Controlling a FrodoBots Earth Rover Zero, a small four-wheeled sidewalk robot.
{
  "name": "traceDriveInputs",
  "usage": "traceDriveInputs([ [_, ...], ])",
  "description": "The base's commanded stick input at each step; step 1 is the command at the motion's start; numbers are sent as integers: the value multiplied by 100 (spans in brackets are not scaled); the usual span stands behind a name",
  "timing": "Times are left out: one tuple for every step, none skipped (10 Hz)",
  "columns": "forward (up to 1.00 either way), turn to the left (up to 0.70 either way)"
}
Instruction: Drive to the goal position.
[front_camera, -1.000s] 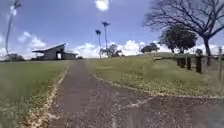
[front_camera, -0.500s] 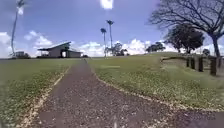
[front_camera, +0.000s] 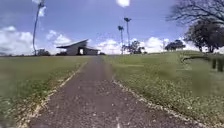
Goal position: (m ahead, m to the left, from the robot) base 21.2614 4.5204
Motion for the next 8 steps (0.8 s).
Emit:
traceDriveInputs([
  [100,40],
  [100,18],
  [100,2],
  [100,2],
  [100,2],
  [100,0],
  [100,0],
  [100,0],
])
